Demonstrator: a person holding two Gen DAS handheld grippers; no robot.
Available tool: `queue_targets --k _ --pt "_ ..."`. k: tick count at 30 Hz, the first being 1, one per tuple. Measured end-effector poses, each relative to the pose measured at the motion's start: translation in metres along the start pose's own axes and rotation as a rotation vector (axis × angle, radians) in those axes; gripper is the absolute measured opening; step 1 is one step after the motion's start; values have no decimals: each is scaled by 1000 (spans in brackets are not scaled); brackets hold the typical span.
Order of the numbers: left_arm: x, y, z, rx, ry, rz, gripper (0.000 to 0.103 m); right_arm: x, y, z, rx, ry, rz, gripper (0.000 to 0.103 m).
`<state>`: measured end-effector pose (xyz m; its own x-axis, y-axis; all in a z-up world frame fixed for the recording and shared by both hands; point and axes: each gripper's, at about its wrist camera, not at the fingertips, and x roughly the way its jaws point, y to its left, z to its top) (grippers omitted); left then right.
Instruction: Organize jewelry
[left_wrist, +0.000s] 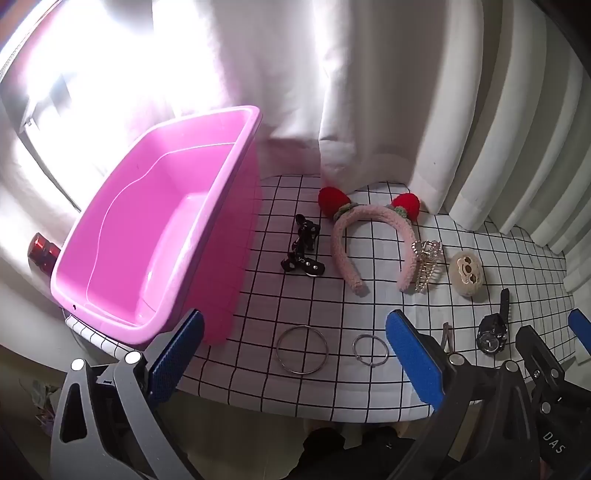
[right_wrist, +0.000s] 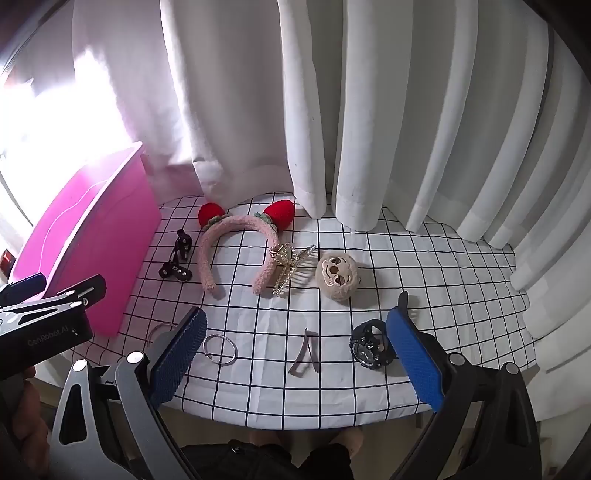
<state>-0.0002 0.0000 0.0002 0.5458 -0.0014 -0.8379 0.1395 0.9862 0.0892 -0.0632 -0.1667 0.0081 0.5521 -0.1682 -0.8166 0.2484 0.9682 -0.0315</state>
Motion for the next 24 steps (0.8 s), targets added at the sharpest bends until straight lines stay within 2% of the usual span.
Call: queue_targets --k 24 --pt "3 4 3 -2 5 -4 97 2 2 1 0 0 0 94"
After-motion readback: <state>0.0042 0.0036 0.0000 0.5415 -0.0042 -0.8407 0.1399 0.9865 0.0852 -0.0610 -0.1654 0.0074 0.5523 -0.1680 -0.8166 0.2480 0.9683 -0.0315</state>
